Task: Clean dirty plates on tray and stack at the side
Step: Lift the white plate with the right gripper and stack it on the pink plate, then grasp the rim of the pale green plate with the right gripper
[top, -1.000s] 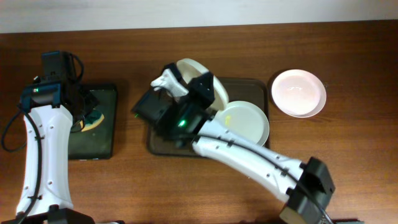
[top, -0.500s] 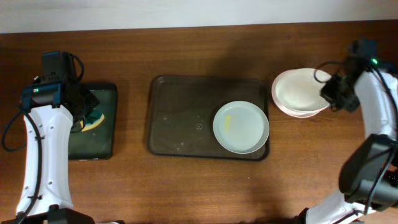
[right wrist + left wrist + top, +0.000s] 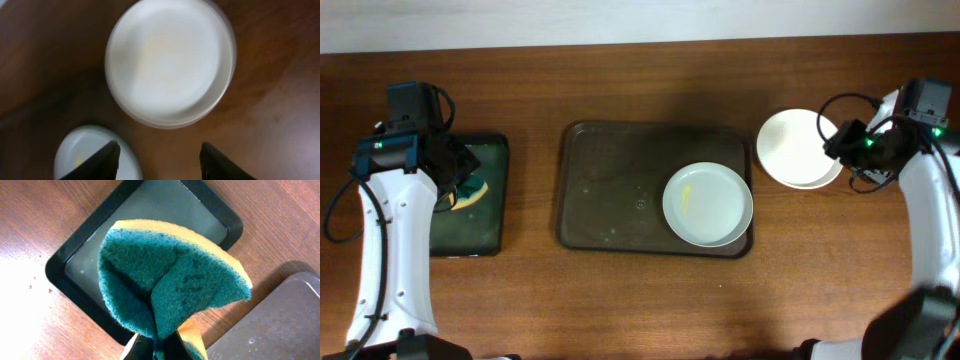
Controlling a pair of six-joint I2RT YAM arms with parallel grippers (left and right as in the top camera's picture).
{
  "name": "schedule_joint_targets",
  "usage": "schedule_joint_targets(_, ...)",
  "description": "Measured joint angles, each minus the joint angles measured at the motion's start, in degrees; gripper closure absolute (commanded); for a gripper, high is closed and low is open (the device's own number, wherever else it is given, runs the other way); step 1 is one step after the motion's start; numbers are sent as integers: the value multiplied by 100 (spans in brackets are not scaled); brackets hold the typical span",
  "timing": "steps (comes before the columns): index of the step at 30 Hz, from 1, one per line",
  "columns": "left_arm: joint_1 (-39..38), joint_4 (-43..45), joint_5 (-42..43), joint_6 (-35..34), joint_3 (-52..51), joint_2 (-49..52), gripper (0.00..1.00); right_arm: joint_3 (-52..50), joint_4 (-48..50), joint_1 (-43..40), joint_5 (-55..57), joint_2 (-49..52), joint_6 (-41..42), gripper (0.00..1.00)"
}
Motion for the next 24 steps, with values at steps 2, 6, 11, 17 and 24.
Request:
schedule_joint_targets(2,0,0,0,0,0,0,100,-9,-319,693,155,-417,2,45)
schedule_joint_targets(6,0,-7,2,0,0,0,100,-973,219,2304,1283,-105,0,51)
schedule_joint_targets(11,0,-4,2,0,0,0,100,-1386,413,2695,1681,684,308,60)
schedule_joint_targets(17,0,-7,4,0,0,0,100,-1394,553,2734,1650,1069,382,73)
schedule_joint_targets(24,0,-7,9,2,0,0,100,-1416,693,2734,1327,1185,415,73)
